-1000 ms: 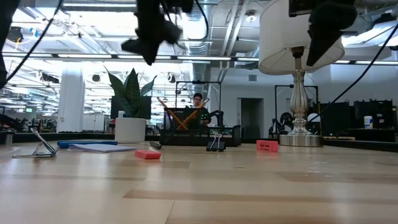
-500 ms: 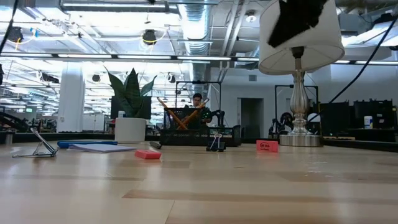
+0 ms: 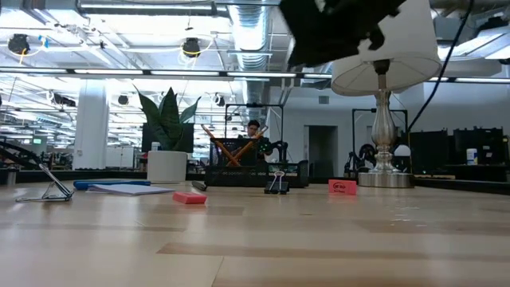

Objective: Pick and place office supplies into organizer
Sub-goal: Put the black ball pen into the desk organizer

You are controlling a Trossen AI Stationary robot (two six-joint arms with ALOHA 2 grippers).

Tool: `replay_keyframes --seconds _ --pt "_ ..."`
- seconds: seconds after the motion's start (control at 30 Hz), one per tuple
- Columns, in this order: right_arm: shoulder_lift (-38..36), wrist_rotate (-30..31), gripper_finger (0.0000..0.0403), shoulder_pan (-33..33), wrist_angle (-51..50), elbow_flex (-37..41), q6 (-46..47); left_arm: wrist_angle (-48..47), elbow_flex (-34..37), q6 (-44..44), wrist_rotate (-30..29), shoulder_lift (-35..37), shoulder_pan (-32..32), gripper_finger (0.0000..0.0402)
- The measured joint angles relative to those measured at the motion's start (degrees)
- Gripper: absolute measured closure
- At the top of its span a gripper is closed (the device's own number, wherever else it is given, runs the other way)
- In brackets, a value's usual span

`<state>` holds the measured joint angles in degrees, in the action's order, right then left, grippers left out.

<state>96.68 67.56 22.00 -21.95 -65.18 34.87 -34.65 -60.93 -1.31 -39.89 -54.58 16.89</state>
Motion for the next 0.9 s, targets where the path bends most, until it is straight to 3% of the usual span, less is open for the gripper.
replay_keyframes --seconds 0.13,0.3,0.4,0.57,0.63,0.9 --pt "4.57 5.14 0.0226 -1.14 10.32 0.01 -1.82 7.32 9.18 -1.81 -0.01 7.77 1.18 0.0336" --pt "7.77 5.52 0.0226 -3.13 21.15 0.01 -3.82 13.10 17.54 -2.85 0.47 17.19 2.16 0.0336" --pt "9.62 0.58 0.0226 -4.86 27.42 0.01 -7.41 14.77 21.27 -2.91 0.58 22.09 2.48 0.0336" --pt "12.72 -14.65 0.0226 -8.87 38.48 -1.73 -12.20 13.96 22.95 -4.41 1.50 28.32 2.48 0.0336" --pt "14.95 -16.68 0.0226 -9.92 41.26 -3.58 -12.42 13.83 22.95 -4.49 2.92 30.30 2.48 0.0336" --pt "26.80 -6.81 0.0209 -9.52 42.19 -12.44 -14.83 11.83 22.95 -4.10 10.31 35.52 2.48 0.0336"
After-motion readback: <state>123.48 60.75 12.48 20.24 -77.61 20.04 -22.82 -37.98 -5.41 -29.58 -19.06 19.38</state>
